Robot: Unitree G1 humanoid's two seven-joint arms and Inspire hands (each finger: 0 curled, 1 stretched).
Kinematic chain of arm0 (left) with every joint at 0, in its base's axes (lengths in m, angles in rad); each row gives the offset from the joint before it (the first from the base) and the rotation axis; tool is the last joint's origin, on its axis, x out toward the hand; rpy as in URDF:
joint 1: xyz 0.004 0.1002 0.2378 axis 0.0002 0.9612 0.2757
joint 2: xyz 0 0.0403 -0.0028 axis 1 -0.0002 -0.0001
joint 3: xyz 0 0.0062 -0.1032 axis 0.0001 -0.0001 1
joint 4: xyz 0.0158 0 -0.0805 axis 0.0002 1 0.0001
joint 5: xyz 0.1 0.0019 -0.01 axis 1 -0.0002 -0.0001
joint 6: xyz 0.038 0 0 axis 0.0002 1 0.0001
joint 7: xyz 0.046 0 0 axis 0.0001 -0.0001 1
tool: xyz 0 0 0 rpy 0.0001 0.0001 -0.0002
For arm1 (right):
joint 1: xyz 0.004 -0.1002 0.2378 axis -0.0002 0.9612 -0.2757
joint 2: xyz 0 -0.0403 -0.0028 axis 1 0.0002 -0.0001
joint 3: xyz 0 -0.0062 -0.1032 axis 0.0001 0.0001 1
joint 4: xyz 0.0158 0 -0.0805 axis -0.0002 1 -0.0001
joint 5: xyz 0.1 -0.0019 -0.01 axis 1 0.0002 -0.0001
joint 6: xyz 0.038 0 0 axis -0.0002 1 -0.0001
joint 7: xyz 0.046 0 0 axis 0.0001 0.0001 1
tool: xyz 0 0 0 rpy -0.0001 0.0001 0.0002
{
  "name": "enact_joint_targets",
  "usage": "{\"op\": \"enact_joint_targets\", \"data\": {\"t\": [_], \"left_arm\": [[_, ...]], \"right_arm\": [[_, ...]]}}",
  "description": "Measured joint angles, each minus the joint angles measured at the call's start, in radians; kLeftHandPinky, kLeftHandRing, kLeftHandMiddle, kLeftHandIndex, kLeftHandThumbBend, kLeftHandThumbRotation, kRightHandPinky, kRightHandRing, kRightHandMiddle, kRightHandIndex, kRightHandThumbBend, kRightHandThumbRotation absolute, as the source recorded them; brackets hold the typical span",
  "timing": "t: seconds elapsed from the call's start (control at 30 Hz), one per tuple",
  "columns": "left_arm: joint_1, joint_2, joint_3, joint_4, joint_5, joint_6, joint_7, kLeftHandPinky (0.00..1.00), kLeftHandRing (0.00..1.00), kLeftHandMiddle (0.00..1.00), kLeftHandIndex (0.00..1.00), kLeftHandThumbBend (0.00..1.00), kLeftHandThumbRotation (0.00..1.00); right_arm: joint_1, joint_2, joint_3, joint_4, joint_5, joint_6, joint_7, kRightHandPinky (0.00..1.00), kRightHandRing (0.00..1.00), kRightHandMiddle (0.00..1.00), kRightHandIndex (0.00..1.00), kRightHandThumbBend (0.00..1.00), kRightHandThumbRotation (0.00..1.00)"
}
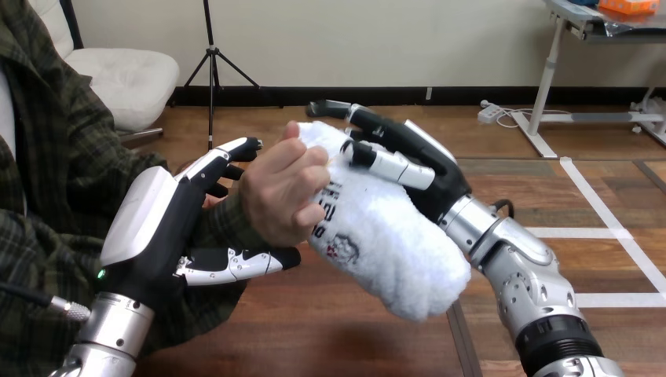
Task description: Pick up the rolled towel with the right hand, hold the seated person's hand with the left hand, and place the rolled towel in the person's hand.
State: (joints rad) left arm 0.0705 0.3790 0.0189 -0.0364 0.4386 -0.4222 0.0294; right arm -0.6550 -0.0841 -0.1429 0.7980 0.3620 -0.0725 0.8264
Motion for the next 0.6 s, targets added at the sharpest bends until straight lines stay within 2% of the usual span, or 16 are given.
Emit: {"op": "enact_joint_targets", "data": {"t": [0.6], "left_arm": [[0.009, 0.009, 0.013, -0.004, -0.005, 0.007, -0.01, 0.68, 0.78, 0.84, 0.86, 1.0, 0.44]], "right_arm": [[0.0, -0.004, -0.03, -0.017, 0.014, 0.0, -0.016, 0.61, 0.67, 0.74, 0.75, 0.8, 0.3]]}}
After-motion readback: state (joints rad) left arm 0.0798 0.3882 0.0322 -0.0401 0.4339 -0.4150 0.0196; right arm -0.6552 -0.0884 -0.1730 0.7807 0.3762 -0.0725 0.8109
